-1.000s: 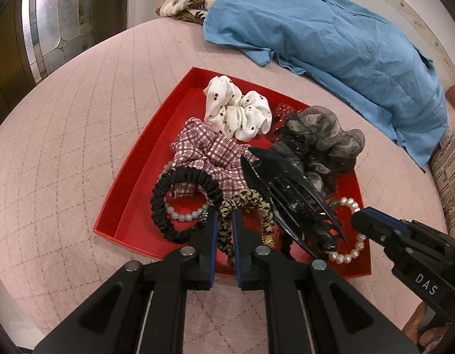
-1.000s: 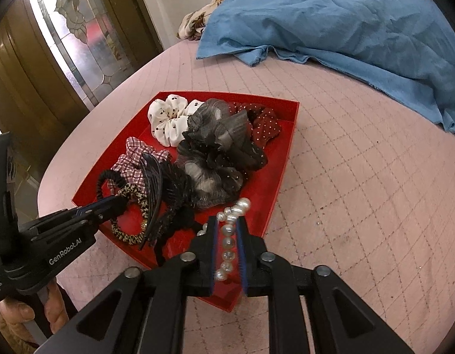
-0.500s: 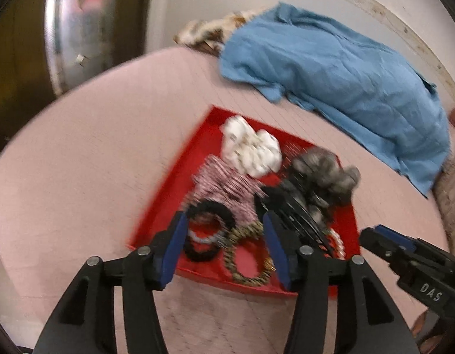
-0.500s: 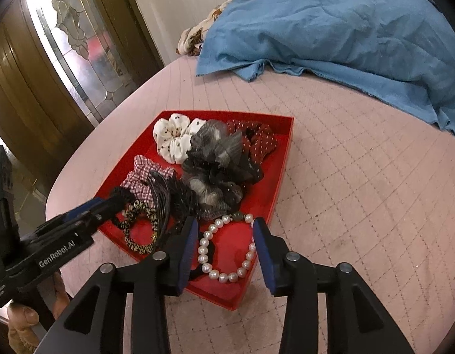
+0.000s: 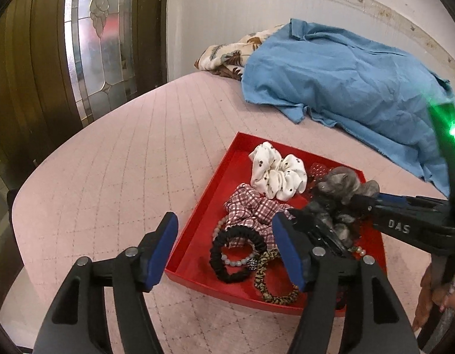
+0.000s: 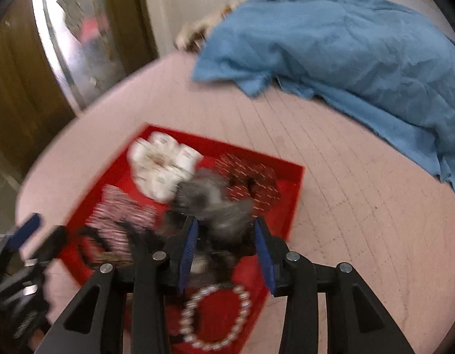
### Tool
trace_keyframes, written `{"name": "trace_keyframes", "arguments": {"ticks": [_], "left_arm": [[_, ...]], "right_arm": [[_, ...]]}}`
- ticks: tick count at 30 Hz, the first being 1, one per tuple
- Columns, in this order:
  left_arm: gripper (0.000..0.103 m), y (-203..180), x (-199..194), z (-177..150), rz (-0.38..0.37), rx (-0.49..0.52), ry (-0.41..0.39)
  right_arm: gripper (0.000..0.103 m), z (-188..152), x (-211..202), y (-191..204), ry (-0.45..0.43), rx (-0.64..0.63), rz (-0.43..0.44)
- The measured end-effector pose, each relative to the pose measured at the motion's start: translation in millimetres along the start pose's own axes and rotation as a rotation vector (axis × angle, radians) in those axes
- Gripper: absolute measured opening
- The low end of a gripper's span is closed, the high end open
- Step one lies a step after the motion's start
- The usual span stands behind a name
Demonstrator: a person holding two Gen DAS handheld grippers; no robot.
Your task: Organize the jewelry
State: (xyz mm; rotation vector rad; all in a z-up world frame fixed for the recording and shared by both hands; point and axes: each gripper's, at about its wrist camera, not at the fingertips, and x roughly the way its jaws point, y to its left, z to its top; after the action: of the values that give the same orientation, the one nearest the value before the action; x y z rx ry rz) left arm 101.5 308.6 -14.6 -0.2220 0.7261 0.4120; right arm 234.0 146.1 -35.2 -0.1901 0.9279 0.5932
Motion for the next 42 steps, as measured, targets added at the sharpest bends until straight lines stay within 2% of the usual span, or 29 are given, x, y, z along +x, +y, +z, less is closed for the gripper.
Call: {"name": "trace_keyframes", "arguments": {"ticks": [2,6,10,11,15,18,22,29,34,37,42], "left_arm": [[0.065,2,1,0,0.005,-0.01,0.003],[0.065,4,1,2,0.031,-0.021,-0.002],[0.066,-2,-4,1,0.071,0.013,-0.033],[0.069,-4,-8,0,0.088,0.027,-0.059],[0.093,-10,-35,-2,0.155,0.061,-0.213],[0.098,-13,-58,-5,0.17,0.068,-0.305],[0.099,-17,-85,-7,0.169,0.047,-0.361],[0.103,-30,-136,-19,0.168,0.011,-0.356],[0.103,-42,-158,-27,0.037,0.0,-0.286],[0.103,-57,-162,-37,0.019,0.037,-0.214],[0.103,-84,-160,-59,0.027,0.14,-0.145]], "right_arm": [[0.042,-1,8,-8,0.021,0.015,-0.027],[0.042,-8,-12,-21,-0.032,0.059,0.01],[0.054,-22,-43,-26,-0.095,0.084,0.033],[0.055,-28,-51,-27,-0.109,0.09,0.037],[0.056,-52,-77,-31,-0.141,0.109,0.047],[0.057,-73,-94,-37,-0.161,0.127,0.047],[0.065,-105,-119,-49,-0.192,0.179,0.033],[0.069,-140,-147,-65,-0.218,0.214,-0.014],[0.076,-157,-167,-72,-0.254,0.244,-0.008],[0.078,-167,-177,-71,-0.276,0.241,-0.022],[0.082,-179,-190,-67,-0.302,0.205,-0.093]]}}
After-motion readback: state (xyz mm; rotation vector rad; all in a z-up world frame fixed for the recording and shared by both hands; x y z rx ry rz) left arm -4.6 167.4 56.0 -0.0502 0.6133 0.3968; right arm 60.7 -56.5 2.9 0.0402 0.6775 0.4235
